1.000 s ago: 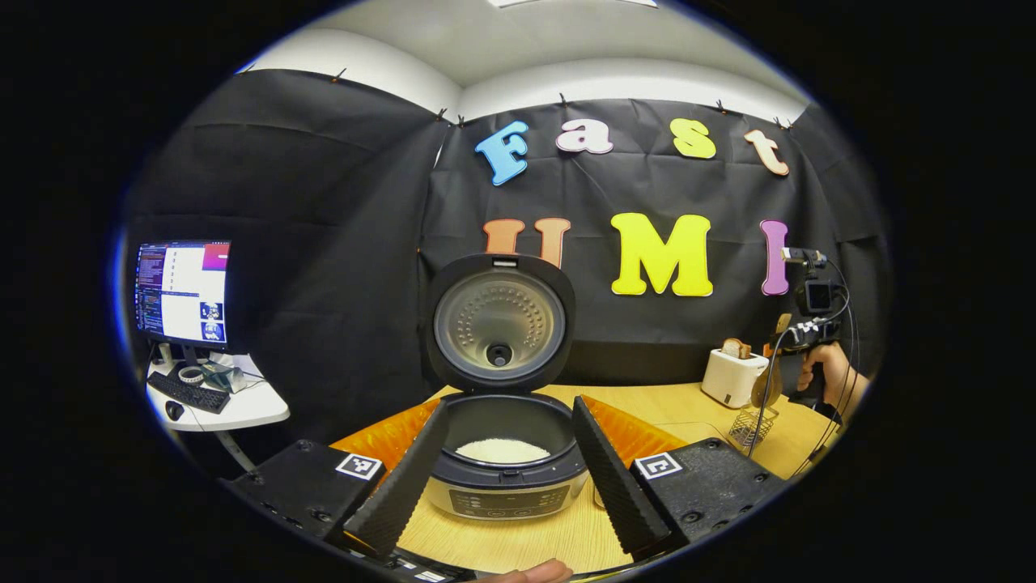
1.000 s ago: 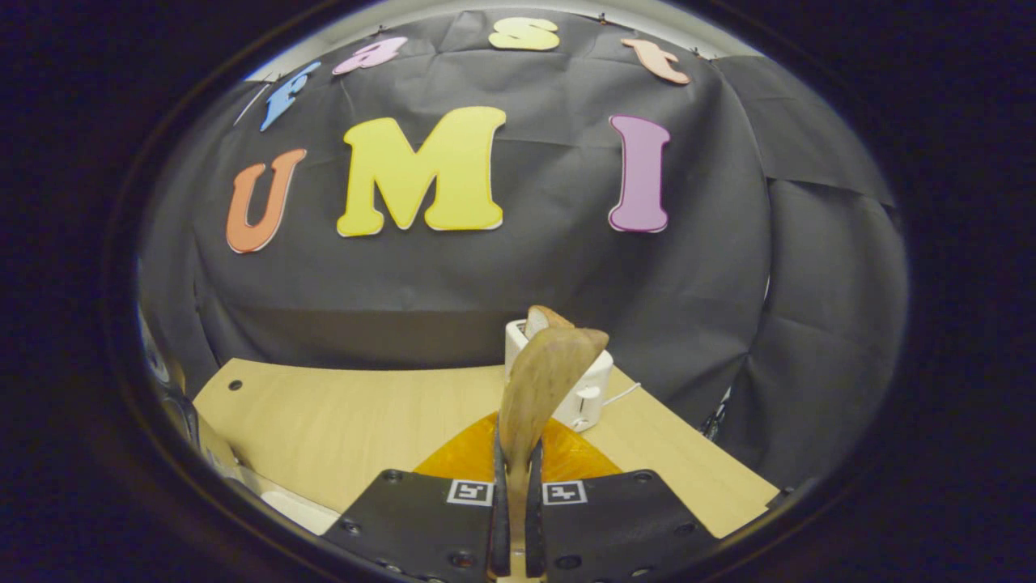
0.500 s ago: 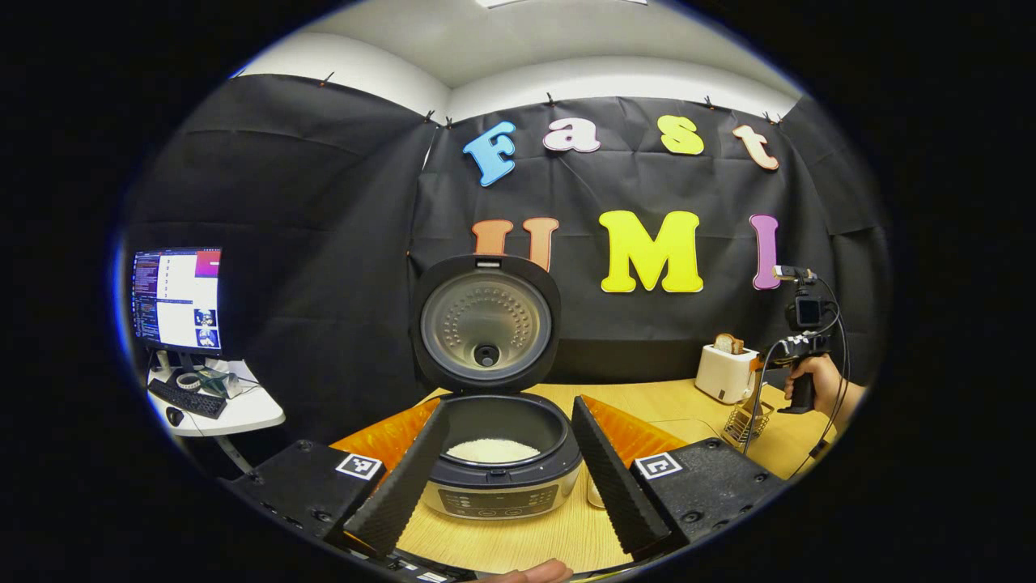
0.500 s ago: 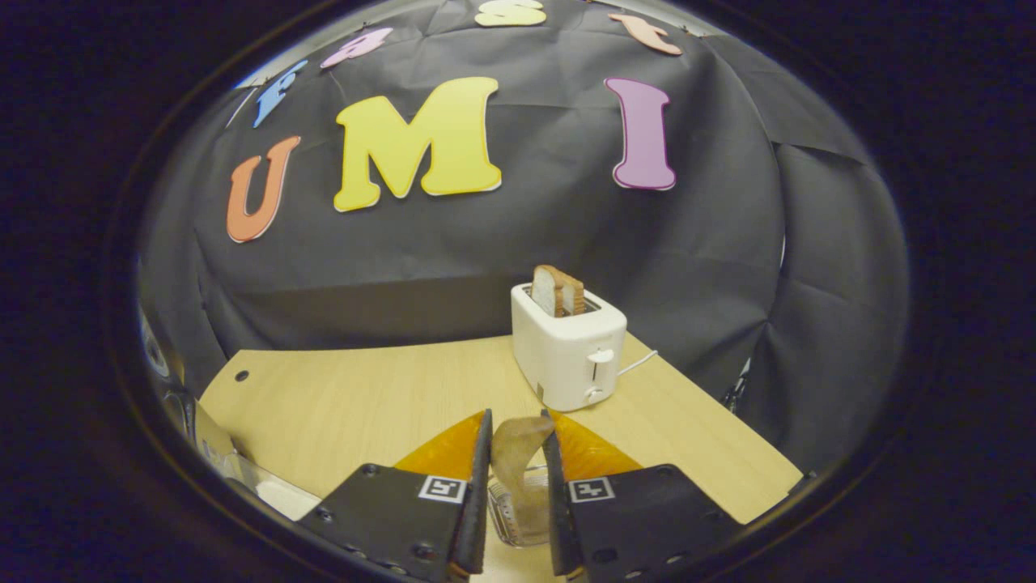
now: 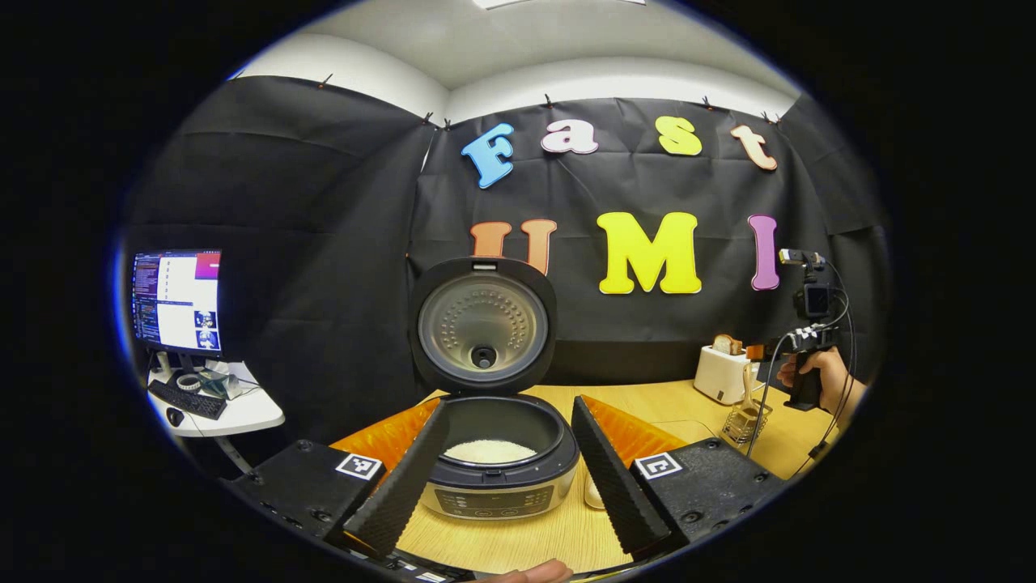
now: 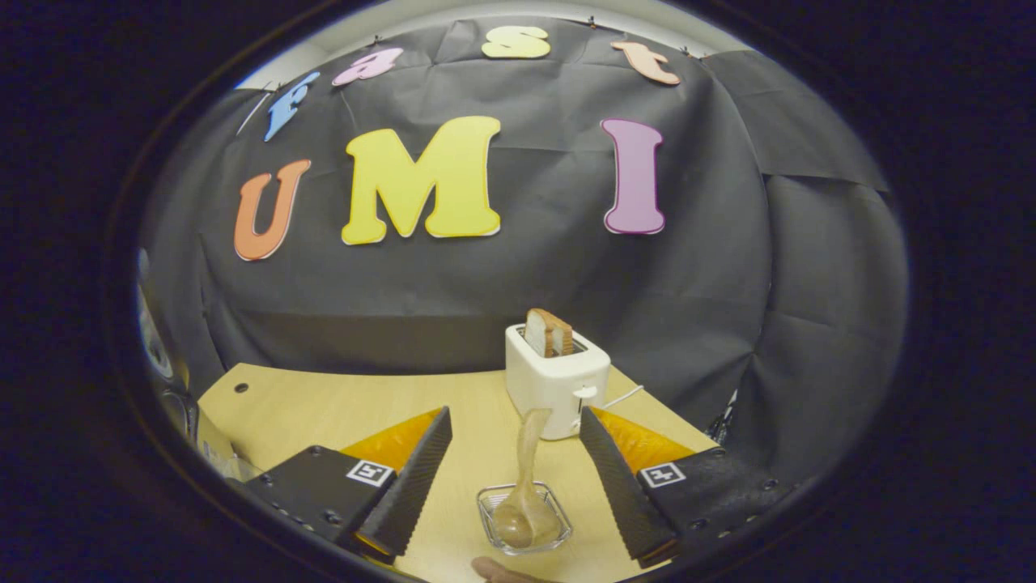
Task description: Close the left gripper, press the button to open the rice cooker; take a wooden spoon from the chopstick holder with the right hand, scoop a spoonful of rice and pour it into the rice cooker, then put the wooden spoon back into the chopstick holder.
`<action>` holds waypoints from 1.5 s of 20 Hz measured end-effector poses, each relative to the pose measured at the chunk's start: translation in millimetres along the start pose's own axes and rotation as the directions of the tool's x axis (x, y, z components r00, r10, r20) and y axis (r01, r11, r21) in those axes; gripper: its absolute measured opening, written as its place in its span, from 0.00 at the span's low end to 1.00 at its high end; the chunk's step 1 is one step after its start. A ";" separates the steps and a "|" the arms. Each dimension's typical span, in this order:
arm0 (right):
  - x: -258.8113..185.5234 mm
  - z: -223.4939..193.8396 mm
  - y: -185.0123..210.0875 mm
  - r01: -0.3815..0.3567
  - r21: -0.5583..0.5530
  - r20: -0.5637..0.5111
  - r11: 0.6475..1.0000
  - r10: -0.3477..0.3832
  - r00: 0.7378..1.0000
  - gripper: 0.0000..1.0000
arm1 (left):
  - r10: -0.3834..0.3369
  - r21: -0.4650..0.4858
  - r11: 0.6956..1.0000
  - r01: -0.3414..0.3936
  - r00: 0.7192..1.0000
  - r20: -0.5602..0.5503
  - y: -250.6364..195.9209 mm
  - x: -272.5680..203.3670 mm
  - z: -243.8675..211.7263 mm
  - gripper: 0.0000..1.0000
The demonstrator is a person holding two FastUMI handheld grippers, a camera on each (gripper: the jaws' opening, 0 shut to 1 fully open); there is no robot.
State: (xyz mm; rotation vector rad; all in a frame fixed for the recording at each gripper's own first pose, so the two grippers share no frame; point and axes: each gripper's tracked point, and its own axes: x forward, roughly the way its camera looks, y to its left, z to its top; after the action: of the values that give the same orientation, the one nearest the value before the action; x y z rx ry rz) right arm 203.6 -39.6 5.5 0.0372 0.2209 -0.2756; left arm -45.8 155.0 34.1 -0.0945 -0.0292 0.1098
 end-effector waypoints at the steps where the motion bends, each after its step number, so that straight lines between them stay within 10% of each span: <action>1: -4.3 -0.1 -2.1 0.002 -0.006 0.009 1.000 -0.002 1.000 0.96 | 0.005 0.001 1.000 -0.005 1.000 0.003 -0.3 -0.2 1.7 0.97; 15: -84.3 -9.8 -11.2 -0.109 -0.088 0.089 0.990 0.117 0.989 0.96 | -0.079 0.060 0.995 0.075 0.995 0.055 -57.8 -4.4 61.0 1.00; 30: -152.7 -41.6 -48.7 -0.109 -0.093 0.179 0.990 0.125 0.976 0.95 | -0.023 0.006 1.000 0.023 0.998 0.052 -24.2 111.6 153.5 0.97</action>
State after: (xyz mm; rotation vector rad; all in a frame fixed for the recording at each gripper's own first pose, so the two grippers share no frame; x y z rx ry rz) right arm 38.2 -43.2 -1.6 -0.0567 0.0453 -0.1509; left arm 62.4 157.7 191.8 -0.0858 -0.0817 0.0894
